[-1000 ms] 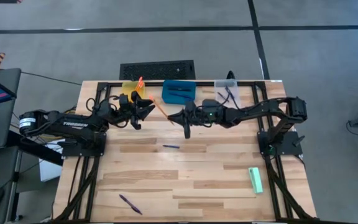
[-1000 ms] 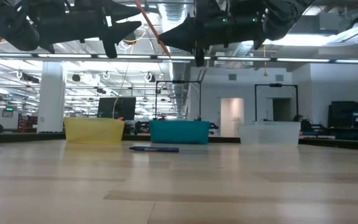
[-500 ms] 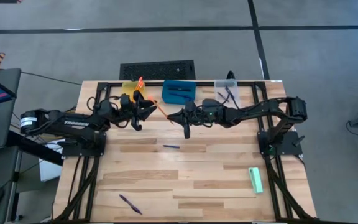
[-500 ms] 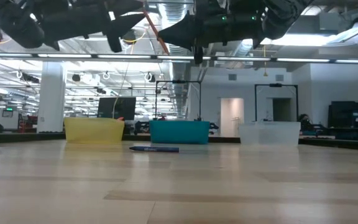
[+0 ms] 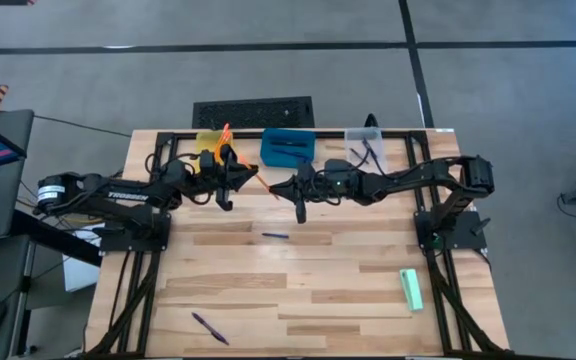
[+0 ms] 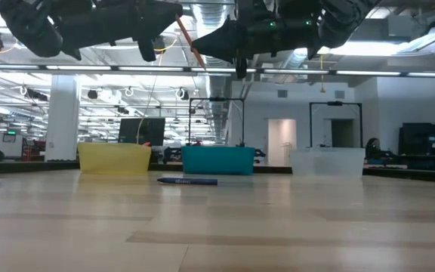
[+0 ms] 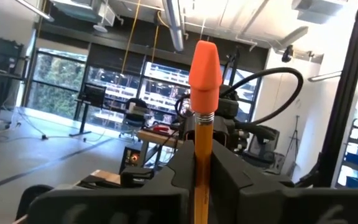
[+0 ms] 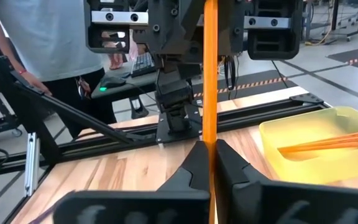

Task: Sort crayons/erasers/pens/pencils in bins
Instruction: Put the orange pencil into the transparent yellow bin

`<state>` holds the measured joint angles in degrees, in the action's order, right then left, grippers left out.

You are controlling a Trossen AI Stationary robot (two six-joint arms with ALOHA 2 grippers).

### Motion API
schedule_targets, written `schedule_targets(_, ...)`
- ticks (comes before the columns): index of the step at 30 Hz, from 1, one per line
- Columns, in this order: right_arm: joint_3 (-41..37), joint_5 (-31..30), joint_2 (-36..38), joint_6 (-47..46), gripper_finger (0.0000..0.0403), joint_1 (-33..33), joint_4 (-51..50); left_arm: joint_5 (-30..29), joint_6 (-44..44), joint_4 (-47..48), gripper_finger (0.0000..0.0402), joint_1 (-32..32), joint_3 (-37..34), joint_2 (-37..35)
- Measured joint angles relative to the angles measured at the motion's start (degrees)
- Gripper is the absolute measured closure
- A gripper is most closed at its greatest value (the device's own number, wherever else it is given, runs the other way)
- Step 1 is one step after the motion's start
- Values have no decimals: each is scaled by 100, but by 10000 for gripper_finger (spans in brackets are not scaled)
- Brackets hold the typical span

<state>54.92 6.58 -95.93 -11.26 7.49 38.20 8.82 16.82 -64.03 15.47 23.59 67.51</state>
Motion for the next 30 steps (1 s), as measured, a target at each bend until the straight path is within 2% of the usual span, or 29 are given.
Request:
schedule_targets(6, 0, -65, 1, 132, 374, 0, -18, -2, -122, 7, 388, 2, 2, 0)
schedule_targets(12, 0, -86, -1, 133, 281, 93, -191, 22, -130, 266, 392, 239, 12, -2)
schedule_targets(17, 0, -89, 1, 199, 195, 174, -333, -6, -506, 1550, 392, 506, 447, -2)
schedule_targets(20, 0, -100, 1, 318, 169, 235, -545, -8, -953, 2768, 392, 619, 967, -2)
schedule_targets(24, 0, -174, -1, 424, 183, 331, -969, -16, -1547, 5051, 392, 785, 1917, -2)
schedule_targets(27, 0, -350, 1, 681, 229, 386, -1240, -358, -1948, 7004, 392, 938, 2678, -2)
schedule_targets(30, 0, -414, 1, 924, 292, 400, -1394, -987, -2137, 8428, 392, 1107, 3264, -2)
